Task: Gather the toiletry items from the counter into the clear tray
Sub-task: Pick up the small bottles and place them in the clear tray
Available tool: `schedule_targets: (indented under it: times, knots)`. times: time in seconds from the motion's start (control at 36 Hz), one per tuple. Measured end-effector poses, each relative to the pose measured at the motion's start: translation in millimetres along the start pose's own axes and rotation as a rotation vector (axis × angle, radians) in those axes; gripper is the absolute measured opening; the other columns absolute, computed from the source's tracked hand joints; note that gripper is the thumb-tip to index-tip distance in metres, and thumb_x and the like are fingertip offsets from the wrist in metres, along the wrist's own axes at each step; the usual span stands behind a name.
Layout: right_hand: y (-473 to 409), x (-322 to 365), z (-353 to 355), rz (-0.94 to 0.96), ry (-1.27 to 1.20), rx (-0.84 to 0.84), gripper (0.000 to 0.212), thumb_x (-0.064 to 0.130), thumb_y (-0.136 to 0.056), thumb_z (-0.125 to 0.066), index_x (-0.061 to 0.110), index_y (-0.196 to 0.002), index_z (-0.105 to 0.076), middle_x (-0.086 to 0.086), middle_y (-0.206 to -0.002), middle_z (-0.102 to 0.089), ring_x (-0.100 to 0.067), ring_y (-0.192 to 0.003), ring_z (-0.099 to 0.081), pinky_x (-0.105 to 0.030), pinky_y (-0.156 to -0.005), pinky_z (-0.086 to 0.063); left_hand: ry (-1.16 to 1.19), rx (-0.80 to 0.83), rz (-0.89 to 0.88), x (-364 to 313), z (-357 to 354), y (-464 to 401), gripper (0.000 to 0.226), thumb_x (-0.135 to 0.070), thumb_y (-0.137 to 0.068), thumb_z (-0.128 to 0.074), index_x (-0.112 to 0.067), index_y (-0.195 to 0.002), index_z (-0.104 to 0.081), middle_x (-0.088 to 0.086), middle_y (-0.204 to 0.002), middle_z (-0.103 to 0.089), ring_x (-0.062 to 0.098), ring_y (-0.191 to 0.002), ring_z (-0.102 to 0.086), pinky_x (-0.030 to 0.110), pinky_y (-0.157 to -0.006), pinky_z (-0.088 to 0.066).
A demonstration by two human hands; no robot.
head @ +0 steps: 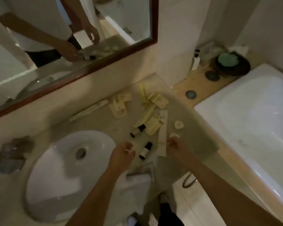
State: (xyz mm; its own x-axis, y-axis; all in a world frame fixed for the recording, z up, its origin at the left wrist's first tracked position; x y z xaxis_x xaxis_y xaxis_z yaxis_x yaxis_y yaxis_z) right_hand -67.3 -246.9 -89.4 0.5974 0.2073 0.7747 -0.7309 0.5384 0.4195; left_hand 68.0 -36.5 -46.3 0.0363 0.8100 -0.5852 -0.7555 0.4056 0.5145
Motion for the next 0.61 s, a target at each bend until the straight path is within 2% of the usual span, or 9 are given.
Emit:
schedule_targets:
  times: [0.06,0.11,0.17,0.22,0.31,0.36,0.44,0.61]
  knots:
    - [-13,7,7,0.029,0.054,-0.012,0.018,0.024,-0.088,-0.056,0.031,-0.104,-0.061,0.006,-0.092,-0.064,-0.009,-0.079,-0.062,-0.026,-0.068,-0.048,0.000,-0.011,-0.007,-8,-6,-15,0.029,-0.020,-0.088,-0.060,-0.021,-0.117,-0.060,-0.003,-0.108,-0.061,0.017,-0.097,-0.061,0.033,-0.087,-0.051]
    - [-21,13,15,0.025,0.045,-0.017,0.020,0.031,-0.089,-0.057,0.032,-0.108,-0.060,0.007,-0.095,-0.063,-0.010,-0.081,-0.061,-0.028,-0.069,-0.048,-0.013,-0.004,-0.025,-17,-14,-27,0.032,-0.021,-0.087,-0.062,-0.020,-0.119,-0.059,-0.004,-0.111,-0.059,0.016,-0.097,-0.060,0.032,-0.085,-0.051]
    - [-27,15,24,0.046,0.146,-0.057,0.025,0.034,-0.087,-0.058,0.030,-0.112,-0.059,0.007,-0.100,-0.059,-0.014,-0.086,-0.058,-0.030,-0.070,-0.047,-0.039,0.024,-0.034,-22,-28,-36,0.034,-0.023,-0.087,-0.065,-0.018,-0.120,-0.058,-0.003,-0.111,-0.059,0.017,-0.096,-0.060,0.034,-0.083,-0.053]
    - [-34,16,32,0.052,0.303,-0.095,0.033,0.035,-0.085,-0.057,0.029,-0.118,-0.057,0.003,-0.115,-0.053,-0.020,-0.098,-0.056,-0.034,-0.077,-0.049,-0.131,0.047,-0.049,-26,-42,-47,0.039,-0.031,-0.084,-0.068,-0.020,-0.119,-0.058,0.001,-0.110,-0.060,0.021,-0.094,-0.062,0.040,-0.084,-0.055]
    - [-46,9,36,0.027,0.447,-0.122,0.041,0.036,-0.087,-0.055,0.030,-0.127,-0.052,-0.002,-0.134,-0.043,-0.027,-0.111,-0.054,-0.037,-0.081,-0.049,-0.264,0.072,-0.051,-29,-59,-59,0.049,-0.051,-0.075,-0.069,-0.028,-0.116,-0.054,-0.004,-0.105,-0.061,0.019,-0.087,-0.062,0.039,-0.077,-0.057]
    - [-52,1,34,0.023,0.516,-0.115,0.043,0.040,-0.086,-0.055,0.033,-0.128,-0.051,-0.002,-0.130,-0.041,-0.029,-0.108,-0.055,-0.037,-0.078,-0.049,-0.339,0.082,-0.083,-33,-69,-64,0.047,-0.056,-0.071,-0.065,-0.030,-0.107,-0.051,-0.006,-0.097,-0.061,0.019,-0.081,-0.062,0.036,-0.069,-0.057]
    - [-56,-4,31,0.041,0.579,-0.118,0.042,0.045,-0.084,-0.053,0.034,-0.124,-0.052,-0.003,-0.127,-0.042,-0.030,-0.103,-0.056,-0.038,-0.078,-0.051,-0.433,0.055,-0.133,-38,-75,-68,0.033,-0.049,-0.074,-0.061,-0.025,-0.095,-0.051,-0.003,-0.089,-0.060,0.019,-0.079,-0.060,0.032,-0.061,-0.048]
    - [-53,-6,24,0.116,0.568,-0.113,0.029,0.035,-0.084,-0.058,0.024,-0.111,-0.057,-0.008,-0.119,-0.046,-0.031,-0.091,-0.059,-0.034,-0.065,-0.048,-0.495,0.015,-0.137,-42,-76,-67,0.021,-0.039,-0.083,-0.057,-0.024,-0.097,-0.052,-0.001,-0.091,-0.058,0.020,-0.080,-0.057,0.037,-0.066,-0.052]
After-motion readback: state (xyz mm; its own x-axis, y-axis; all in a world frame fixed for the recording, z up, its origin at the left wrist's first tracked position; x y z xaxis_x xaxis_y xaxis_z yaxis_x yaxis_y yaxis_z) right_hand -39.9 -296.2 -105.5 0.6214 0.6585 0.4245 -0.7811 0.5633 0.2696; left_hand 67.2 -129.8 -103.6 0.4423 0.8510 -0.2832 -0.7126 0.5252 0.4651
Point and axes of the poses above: each hand's wrist, its own y-axis away from the middle knuckle, its own z-axis out of the back of the hand, x = y × z, the point moved 9 cm from there along -y, towards the middle knuckle
